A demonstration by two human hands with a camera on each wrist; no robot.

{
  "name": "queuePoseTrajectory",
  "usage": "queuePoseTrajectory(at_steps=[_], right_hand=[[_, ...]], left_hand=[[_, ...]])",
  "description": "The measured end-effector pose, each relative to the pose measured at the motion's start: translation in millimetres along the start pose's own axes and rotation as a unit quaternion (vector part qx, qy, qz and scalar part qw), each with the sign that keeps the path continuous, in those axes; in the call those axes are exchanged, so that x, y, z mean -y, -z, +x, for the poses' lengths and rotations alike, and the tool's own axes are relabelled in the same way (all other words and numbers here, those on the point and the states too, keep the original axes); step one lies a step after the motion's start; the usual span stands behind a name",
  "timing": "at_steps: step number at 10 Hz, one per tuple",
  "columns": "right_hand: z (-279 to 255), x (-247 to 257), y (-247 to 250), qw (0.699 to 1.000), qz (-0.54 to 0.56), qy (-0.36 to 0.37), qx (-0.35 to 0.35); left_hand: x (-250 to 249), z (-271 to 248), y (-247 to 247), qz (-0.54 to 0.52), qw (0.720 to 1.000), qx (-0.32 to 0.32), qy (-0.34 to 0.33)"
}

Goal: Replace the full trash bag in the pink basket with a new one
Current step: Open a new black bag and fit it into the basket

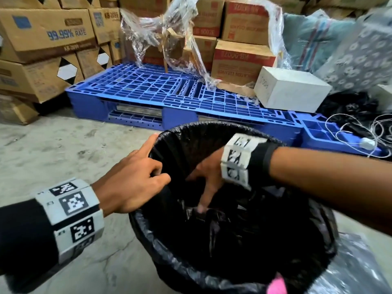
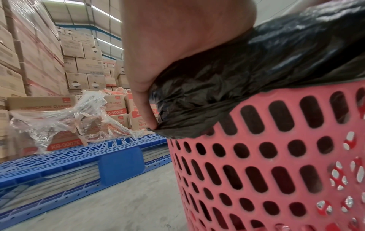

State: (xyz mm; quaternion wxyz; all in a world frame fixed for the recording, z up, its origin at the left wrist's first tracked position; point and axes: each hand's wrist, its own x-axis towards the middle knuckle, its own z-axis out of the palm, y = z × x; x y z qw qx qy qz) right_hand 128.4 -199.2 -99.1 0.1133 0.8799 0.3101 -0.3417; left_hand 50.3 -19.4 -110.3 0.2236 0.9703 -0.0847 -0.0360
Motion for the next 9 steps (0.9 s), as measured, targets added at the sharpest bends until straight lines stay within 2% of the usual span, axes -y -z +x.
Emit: queuePoseTrajectory(at_steps=[1, 2, 3, 4, 5, 6, 7, 8, 9], right_hand=[[-55.4, -19.7, 10.9, 0.999, -0.013, -0.027, -0.044], [-114.5, -36.7, -17.1, 0.991, 0.037, -0.016, -0.126], [-160.2, -36.3, -68.0, 0.984, 0.043, 0.0, -0.174], [-179.6, -37.5, -115.8, 0.977, 0.032, 0.032, -0.206], [-176.2, -52.9, -137.5, 0.969, -0.028, 0.036, -0.242], [-172.2, -74.9, -139.0, 0.962, -0.058, 0.027, -0.267], [-172.4, -84.6, -144.0, 0.957, -0.072, 0.026, -0.278], [-173.1, -85.8, -151.1, 0.941, -0.071, 0.006, -0.33], [-183.8, -88.7, -177.4, 0.907, -0.053, -0.032, -0.417]], left_hand=[[0.1, 0.8, -1.1, -0.012, 1.0, -0.011, 0.005], [1.8, 0.1, -4.0, -0.05, 0.998, -0.03, 0.011], [0.0, -2.9, -7.2, -0.084, 0.994, -0.054, 0.039], [-5.5, -6.3, -8.1, -0.104, 0.99, -0.069, 0.059], [-14.5, -9.8, -9.3, -0.125, 0.986, -0.095, 0.057], [-23.3, -14.4, -10.4, -0.127, 0.984, -0.113, 0.056], [-23.8, -17.5, -19.1, -0.127, 0.986, -0.091, 0.06], [-26.6, -17.1, -15.2, -0.145, 0.984, -0.086, 0.051], [-12.3, -33.7, -15.4, -0.213, 0.967, -0.122, 0.063]])
